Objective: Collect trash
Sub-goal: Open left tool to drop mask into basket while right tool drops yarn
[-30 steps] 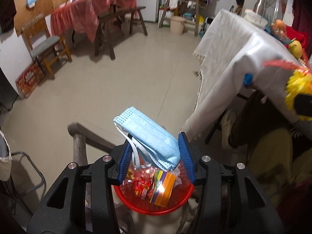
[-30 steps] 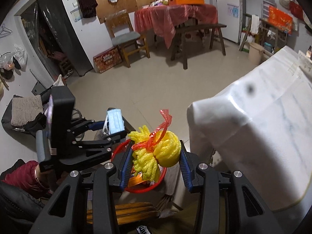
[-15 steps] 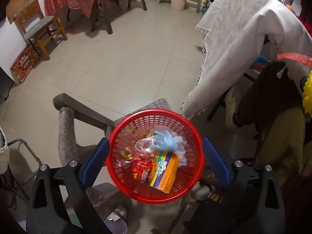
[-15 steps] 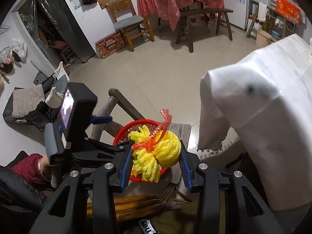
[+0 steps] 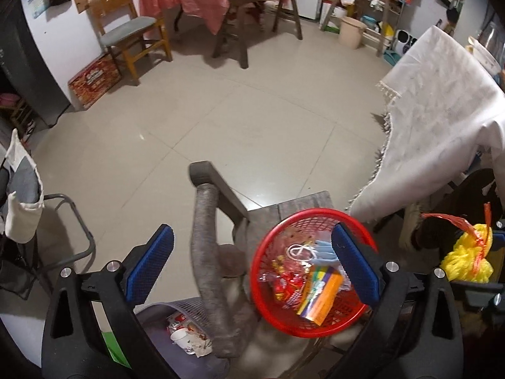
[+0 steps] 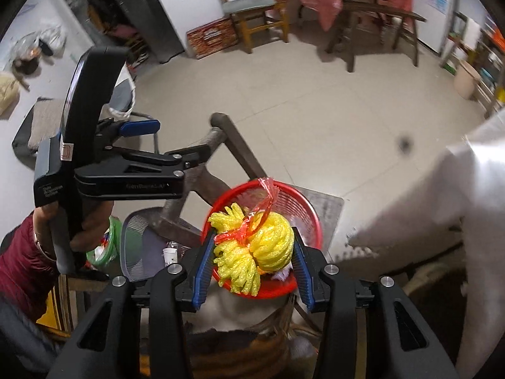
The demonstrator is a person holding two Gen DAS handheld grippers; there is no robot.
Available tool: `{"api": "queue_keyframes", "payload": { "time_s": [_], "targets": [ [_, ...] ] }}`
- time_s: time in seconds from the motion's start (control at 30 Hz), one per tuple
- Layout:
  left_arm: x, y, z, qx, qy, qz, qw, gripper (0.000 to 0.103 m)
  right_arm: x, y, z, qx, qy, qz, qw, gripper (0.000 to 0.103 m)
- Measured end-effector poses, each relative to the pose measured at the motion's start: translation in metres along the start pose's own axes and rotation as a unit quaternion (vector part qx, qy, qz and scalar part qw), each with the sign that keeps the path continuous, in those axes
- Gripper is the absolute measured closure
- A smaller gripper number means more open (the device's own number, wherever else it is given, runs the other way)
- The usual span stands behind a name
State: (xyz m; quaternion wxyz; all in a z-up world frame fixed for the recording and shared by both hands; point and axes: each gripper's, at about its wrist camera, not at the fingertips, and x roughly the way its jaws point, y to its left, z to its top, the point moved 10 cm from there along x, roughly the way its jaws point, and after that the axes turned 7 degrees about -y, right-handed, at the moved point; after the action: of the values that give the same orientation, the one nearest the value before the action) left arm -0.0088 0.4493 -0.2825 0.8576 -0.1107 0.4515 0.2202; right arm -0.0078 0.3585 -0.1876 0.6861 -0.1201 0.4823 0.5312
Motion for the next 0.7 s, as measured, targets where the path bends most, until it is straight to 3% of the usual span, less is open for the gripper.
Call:
{"api": "queue_keyframes", "payload": {
  "time_s": [0.07,0.4,0.57,0.7],
  "targets": [
    [-0.001,0.003,-0.004,0.001,0.002,0.007,1.0000,0.007,0.003,-0.001,0.003,0.008,-0.003,0.004,1.000,0.040],
    [-0.003,-0.003,-0.016,0.024,0.017,0.021,0.9993,0.007,-0.009,-0.021,-0.018,0.037,-0.005,-0.017,0.999,0.040],
    [-0.024,-0.015,-0.030,0.071,0.027,0.037,0.9964,0.007,-0.023,-0.026,-0.029,0.047,-0.004,-0.033,0.998,0.039],
    [-0.058,-0.023,-0.045,0.115,0.020,0.060,0.9913,0.007,-0.049,-0.022,-0.019,0.044,-0.027,-0.034,0.998,0.039]
  ]
}}
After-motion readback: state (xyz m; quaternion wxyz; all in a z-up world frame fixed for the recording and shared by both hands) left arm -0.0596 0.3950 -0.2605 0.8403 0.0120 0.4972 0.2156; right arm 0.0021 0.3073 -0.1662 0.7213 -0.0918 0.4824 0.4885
